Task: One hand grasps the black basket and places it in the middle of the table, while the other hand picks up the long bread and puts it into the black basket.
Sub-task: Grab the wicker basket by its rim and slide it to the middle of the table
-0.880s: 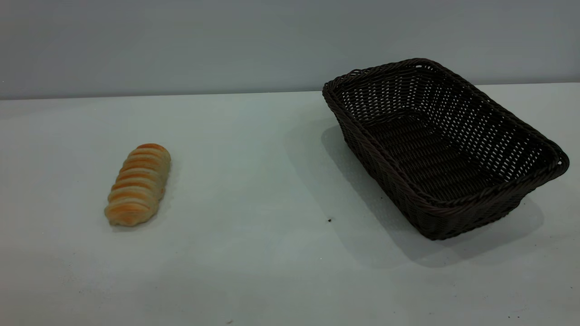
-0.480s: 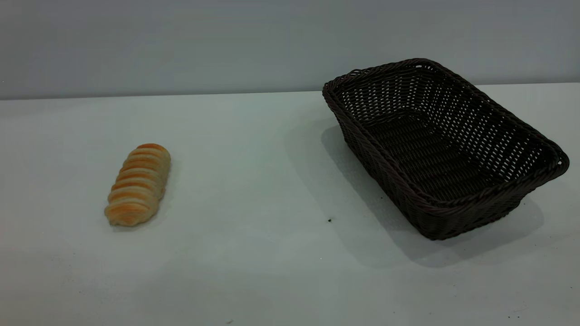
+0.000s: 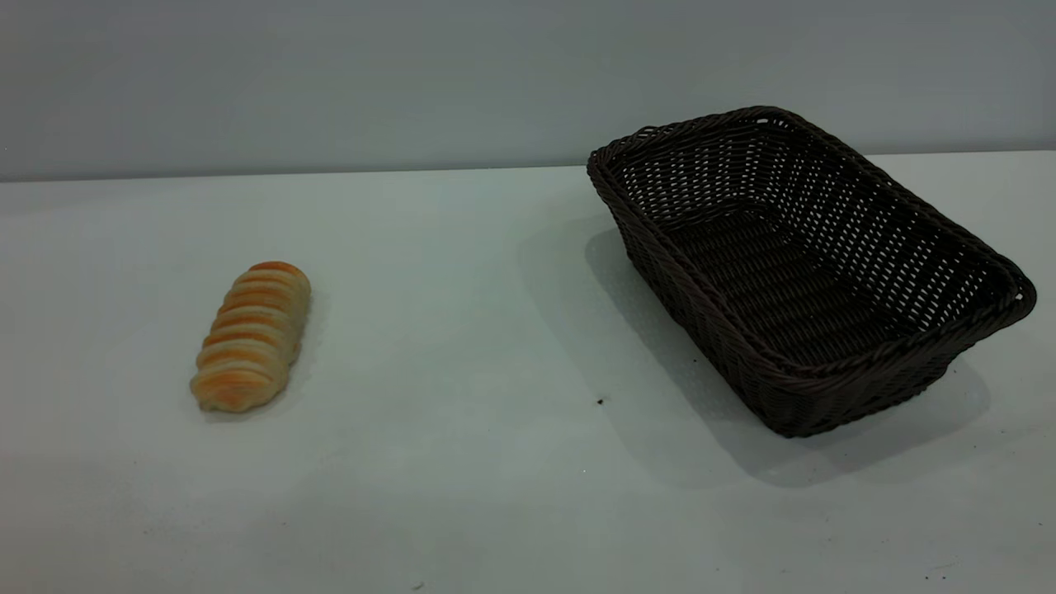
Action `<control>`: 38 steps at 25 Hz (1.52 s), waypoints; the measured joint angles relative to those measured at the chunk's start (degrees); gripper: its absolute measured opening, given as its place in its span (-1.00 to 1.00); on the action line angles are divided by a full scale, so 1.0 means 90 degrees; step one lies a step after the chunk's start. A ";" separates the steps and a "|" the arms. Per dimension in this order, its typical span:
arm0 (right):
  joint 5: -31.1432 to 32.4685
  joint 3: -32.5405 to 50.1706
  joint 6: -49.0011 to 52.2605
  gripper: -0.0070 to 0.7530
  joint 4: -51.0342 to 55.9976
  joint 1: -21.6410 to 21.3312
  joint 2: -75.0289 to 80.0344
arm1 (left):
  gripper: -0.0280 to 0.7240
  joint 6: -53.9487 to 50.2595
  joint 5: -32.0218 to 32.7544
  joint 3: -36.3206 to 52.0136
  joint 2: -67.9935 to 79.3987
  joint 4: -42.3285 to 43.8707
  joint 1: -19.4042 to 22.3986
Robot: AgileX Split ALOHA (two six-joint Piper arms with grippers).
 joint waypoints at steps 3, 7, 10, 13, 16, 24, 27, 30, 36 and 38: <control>0.0000 0.0000 0.0000 0.14 0.0000 0.0000 0.0000 | 0.65 0.0000 0.0000 0.0000 0.0000 0.0000 0.0000; 0.0000 0.0000 0.0000 0.14 0.0000 0.0000 0.0000 | 0.65 0.0000 0.0000 0.0000 0.0000 0.0000 0.0000; 0.0000 0.0000 0.0000 0.14 0.0000 0.0000 0.0000 | 0.65 0.0000 0.0000 0.0000 0.0000 0.0000 0.0000; 0.0000 0.0000 0.0000 0.14 0.0000 0.0000 0.0000 | 0.65 0.0000 0.0000 0.0000 0.0000 0.0000 0.0000; 0.0000 -0.0007 0.0000 0.14 0.0000 0.0000 0.0000 | 0.65 -0.0007 0.0000 0.0000 0.0000 0.0000 0.0000; -0.0400 -0.0782 -0.0166 0.49 0.0421 0.0000 0.1715 | 0.65 -0.0115 -0.0496 -0.0643 0.1440 0.0000 0.0000; -0.0919 -0.0855 -0.0177 0.61 0.0805 0.0000 0.2754 | 0.65 0.0098 -0.0982 -0.1023 0.2460 -0.0053 0.0000; -0.1304 -0.0876 -0.0184 0.61 0.1454 0.0000 0.3821 | 0.65 0.0249 -0.1324 -0.1383 0.3394 -0.0128 0.0000; -0.2348 -0.0876 -0.0411 0.56 0.2481 0.0000 0.5960 | 0.65 0.0651 -0.1753 -0.1788 0.4472 -0.0140 0.0000; -0.2705 -0.0876 -0.0444 0.56 0.2775 0.0000 0.6732 | 0.65 0.0699 -0.1950 -0.1792 0.4616 -0.0140 0.0000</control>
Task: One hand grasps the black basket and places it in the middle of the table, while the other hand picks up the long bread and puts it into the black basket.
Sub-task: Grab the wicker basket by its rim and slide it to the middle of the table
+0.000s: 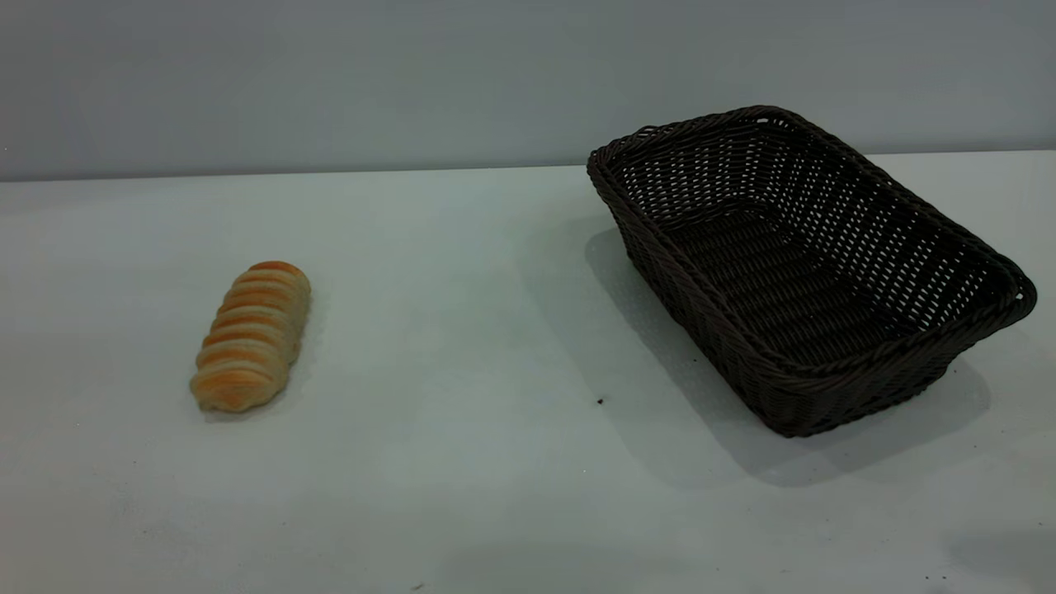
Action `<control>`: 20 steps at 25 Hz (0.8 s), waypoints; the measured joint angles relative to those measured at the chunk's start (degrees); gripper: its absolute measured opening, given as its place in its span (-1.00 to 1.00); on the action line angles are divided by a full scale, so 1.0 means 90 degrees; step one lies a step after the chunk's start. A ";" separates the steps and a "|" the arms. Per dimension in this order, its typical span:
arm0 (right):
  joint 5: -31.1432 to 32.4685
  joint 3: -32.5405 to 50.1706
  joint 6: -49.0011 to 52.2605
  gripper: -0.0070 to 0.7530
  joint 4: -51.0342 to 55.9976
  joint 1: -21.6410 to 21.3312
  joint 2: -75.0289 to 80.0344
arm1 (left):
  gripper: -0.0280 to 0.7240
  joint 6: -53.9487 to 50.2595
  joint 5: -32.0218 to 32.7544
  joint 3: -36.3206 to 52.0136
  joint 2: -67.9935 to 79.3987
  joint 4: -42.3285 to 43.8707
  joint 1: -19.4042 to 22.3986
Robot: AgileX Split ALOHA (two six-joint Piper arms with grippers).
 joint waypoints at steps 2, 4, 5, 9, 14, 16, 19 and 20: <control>-0.0389 -0.0007 0.0000 0.56 0.0309 0.0000 0.0645 | 0.65 0.0045 -0.0174 0.0000 0.0050 0.0000 0.0000; -0.0724 -0.0031 0.0040 0.56 0.0670 0.0000 0.1372 | 0.65 0.0071 -0.0337 0.0000 0.0063 0.0000 0.0000; -0.0902 -0.0074 0.0049 0.56 0.0887 0.0000 0.1701 | 0.65 0.0082 -0.0405 0.0000 0.0063 0.0000 0.0000; -0.1648 -0.0255 0.0065 0.56 0.1720 0.0000 0.2793 | 0.65 0.0096 -0.0543 0.0000 0.0069 0.0000 0.0000; -0.2015 -0.0420 0.0018 0.56 0.2760 0.0000 0.3857 | 0.65 0.0096 -0.0571 0.0000 0.0069 0.0000 0.0000; -0.2115 -0.0503 -0.0100 0.56 0.3219 0.0000 0.4156 | 0.65 0.0096 -0.0571 0.0000 0.0069 0.0000 0.0000; -0.2283 -0.0635 -0.0176 0.56 0.3822 0.0000 0.4534 | 0.65 0.0096 -0.0577 0.0000 0.0069 -0.0002 0.0000; -0.2349 -0.0668 -0.0196 0.56 0.3970 0.0000 0.4668 | 0.65 0.0096 -0.0577 0.0000 0.0069 -0.0002 0.0000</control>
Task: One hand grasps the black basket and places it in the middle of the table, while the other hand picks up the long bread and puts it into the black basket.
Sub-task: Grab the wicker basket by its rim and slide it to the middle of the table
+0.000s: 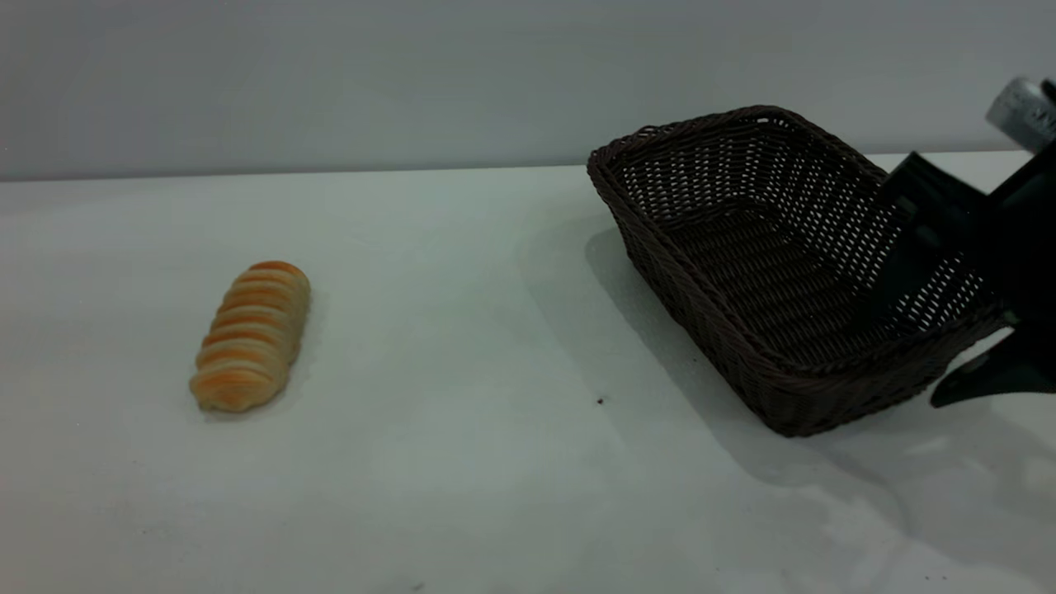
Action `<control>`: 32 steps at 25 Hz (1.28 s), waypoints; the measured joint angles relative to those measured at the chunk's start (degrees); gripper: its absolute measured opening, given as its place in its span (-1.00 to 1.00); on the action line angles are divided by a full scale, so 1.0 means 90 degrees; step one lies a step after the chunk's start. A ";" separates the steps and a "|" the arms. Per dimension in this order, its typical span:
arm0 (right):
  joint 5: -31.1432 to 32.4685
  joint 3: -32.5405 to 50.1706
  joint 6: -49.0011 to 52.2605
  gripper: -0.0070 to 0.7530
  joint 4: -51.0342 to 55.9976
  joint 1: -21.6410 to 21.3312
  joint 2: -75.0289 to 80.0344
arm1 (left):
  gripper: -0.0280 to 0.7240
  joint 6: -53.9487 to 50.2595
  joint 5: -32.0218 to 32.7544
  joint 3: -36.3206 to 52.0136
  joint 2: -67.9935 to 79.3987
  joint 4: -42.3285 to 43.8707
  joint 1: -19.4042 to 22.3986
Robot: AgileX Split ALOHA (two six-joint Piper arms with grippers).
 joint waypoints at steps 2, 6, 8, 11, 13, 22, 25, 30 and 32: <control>-0.0160 -0.0070 -0.0012 0.56 0.0325 0.0000 0.0256 | 0.65 0.0000 -0.0006 0.0000 0.0000 0.0000 0.0000; -0.0629 -0.0104 -0.0026 0.56 0.1205 0.0000 0.0642 | 0.64 0.0000 -0.0018 0.0000 0.0000 -0.0026 0.0000; -0.0843 -0.0110 -0.0026 0.55 0.1536 0.0000 0.0845 | 0.64 0.0000 -0.0032 0.0000 0.0000 -0.0041 0.0000; -0.1048 -0.0184 -0.0026 0.45 0.1997 0.0000 0.1181 | 0.64 0.0000 -0.0038 0.0000 0.0000 -0.0047 0.0000; -0.1078 -0.0285 -0.0026 0.28 0.2155 0.0000 0.1388 | 0.64 0.0000 -0.0038 0.0000 0.0000 -0.0053 0.0000; -0.1084 -0.0420 -0.0058 -0.74 0.2339 -0.0003 0.1461 | 0.64 0.0000 -0.0043 0.0000 0.0000 -0.0211 0.0000; -0.0987 -0.0558 -0.0322 -0.74 0.2188 -0.0016 0.1468 | 0.64 0.0014 -0.0043 0.0000 0.0000 -0.0283 0.0000; -0.0288 -0.1385 -0.0976 -0.74 0.1173 -0.0042 0.1556 | 0.64 0.0026 -0.0043 0.0000 0.0000 -0.0284 0.0000; 0.0434 -0.1994 -0.1078 -0.74 0.0473 -0.0042 0.1634 | 0.64 0.0034 -0.0043 0.0000 0.0000 -0.0284 0.0000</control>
